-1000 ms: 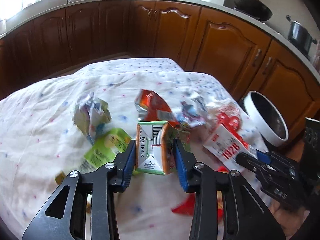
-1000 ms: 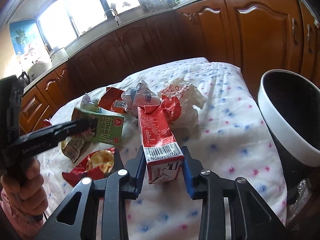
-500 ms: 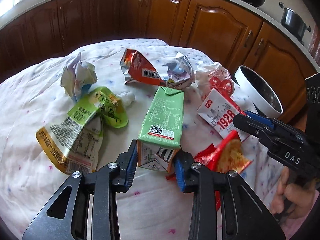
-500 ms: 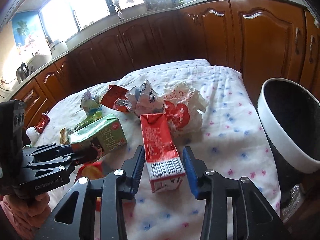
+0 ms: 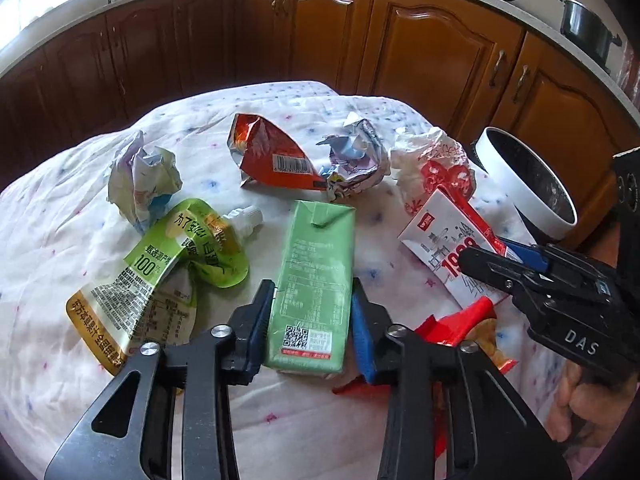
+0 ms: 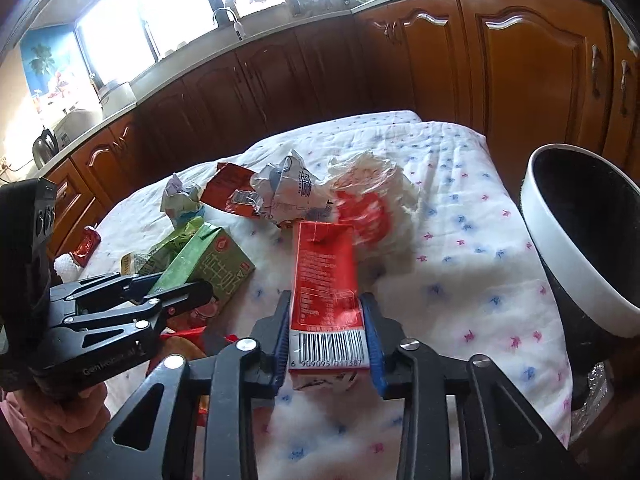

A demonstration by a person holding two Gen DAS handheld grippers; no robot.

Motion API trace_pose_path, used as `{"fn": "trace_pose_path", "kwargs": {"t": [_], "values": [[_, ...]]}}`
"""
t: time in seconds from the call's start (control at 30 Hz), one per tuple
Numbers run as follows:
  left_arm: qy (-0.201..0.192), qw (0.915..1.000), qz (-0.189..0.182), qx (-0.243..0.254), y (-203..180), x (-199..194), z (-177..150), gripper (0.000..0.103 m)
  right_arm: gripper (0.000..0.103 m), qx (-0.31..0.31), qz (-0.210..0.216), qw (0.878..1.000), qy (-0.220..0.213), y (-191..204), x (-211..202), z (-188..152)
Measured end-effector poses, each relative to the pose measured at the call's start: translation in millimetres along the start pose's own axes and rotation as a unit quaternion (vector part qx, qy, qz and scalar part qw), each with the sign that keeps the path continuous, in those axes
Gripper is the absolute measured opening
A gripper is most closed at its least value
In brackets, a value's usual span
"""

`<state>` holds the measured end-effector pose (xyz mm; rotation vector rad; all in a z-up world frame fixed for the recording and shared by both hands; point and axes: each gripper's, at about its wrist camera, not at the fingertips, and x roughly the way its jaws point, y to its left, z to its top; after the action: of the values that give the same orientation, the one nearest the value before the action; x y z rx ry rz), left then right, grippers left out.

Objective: Collect trash
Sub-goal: 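Grasp green juice carton with left gripper while right gripper grasps red carton, then carry both cartons over the black bin and open both grippers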

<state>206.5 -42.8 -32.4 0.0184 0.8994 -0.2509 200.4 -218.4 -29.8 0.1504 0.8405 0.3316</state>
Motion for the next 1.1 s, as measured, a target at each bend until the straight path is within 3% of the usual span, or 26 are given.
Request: {"fn": "trace_pose_path", "kwargs": {"t": [0.47, 1.1], "values": [[-0.046, 0.9988, -0.015, 0.005, -25.7, -42.8, 10.2, 0.031, 0.032, 0.017, -0.02, 0.998, -0.054, -15.5, -56.6, 3.6], [-0.049, 0.9923, -0.077, 0.084, -139.3, -28.1, 55.6, 0.031, 0.032, 0.089, -0.107, 0.986, -0.092, -126.5, -118.2, 9.9]]}}
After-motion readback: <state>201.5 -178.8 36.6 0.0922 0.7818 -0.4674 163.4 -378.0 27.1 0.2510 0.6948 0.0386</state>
